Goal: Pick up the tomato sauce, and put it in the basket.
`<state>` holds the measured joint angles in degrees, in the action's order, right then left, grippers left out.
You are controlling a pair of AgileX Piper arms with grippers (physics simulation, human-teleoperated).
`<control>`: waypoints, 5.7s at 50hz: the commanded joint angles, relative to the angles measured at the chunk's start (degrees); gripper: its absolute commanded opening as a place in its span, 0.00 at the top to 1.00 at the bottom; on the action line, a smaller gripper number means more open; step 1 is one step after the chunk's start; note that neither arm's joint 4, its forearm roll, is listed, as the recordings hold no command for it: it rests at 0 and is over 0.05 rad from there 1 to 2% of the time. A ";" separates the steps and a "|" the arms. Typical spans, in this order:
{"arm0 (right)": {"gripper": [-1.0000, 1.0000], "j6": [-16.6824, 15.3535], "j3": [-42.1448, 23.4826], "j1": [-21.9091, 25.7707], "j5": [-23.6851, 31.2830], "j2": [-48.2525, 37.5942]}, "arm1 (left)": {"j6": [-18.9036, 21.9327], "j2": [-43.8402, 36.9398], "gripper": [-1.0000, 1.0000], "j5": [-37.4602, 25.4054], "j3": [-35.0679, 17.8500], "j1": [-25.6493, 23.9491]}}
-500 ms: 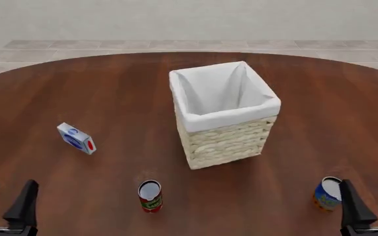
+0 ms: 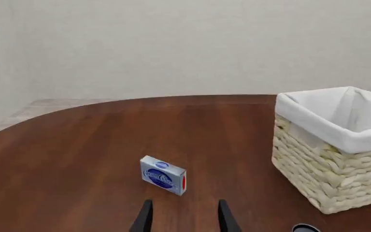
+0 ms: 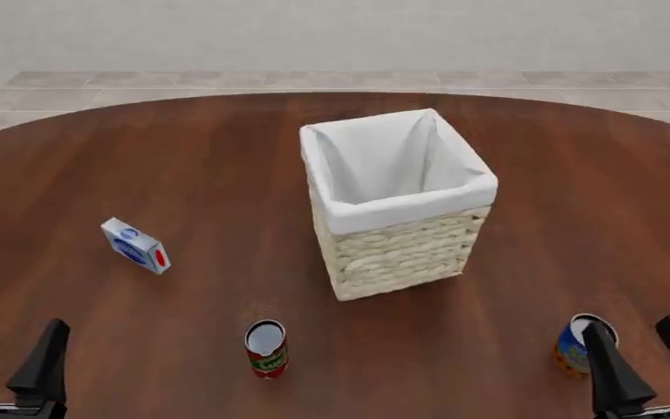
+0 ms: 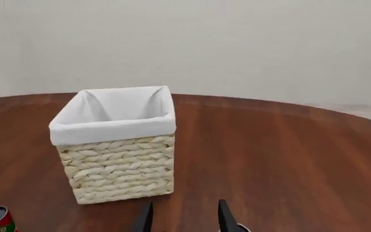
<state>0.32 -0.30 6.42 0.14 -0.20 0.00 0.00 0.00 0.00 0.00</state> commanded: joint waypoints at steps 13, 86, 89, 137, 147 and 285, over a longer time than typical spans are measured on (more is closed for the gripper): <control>0.00 -1.18 0.08 13.16 -7.90 -10.92 | 0.00 0.00 0.00 0.00 0.00 0.00; 0.00 0.71 -25.52 44.18 -17.53 -65.80 | 0.00 0.00 0.00 0.00 0.00 0.00; 0.00 -0.29 -26.86 45.39 -16.72 -67.46 | 0.00 0.00 0.00 0.00 0.00 0.00; 0.00 0.09 -37.52 48.39 -18.41 -88.65 | 0.00 0.00 0.00 0.00 0.00 0.00; 0.00 0.57 -38.75 48.39 -18.72 -90.99 | 0.00 0.00 0.00 0.00 0.00 0.00; 1.00 3.06 -46.30 50.03 -23.28 -107.42 | 0.00 0.00 0.00 0.00 0.00 0.00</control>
<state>2.87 -46.52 56.36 -23.13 -107.97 0.00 0.00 0.00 0.00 0.00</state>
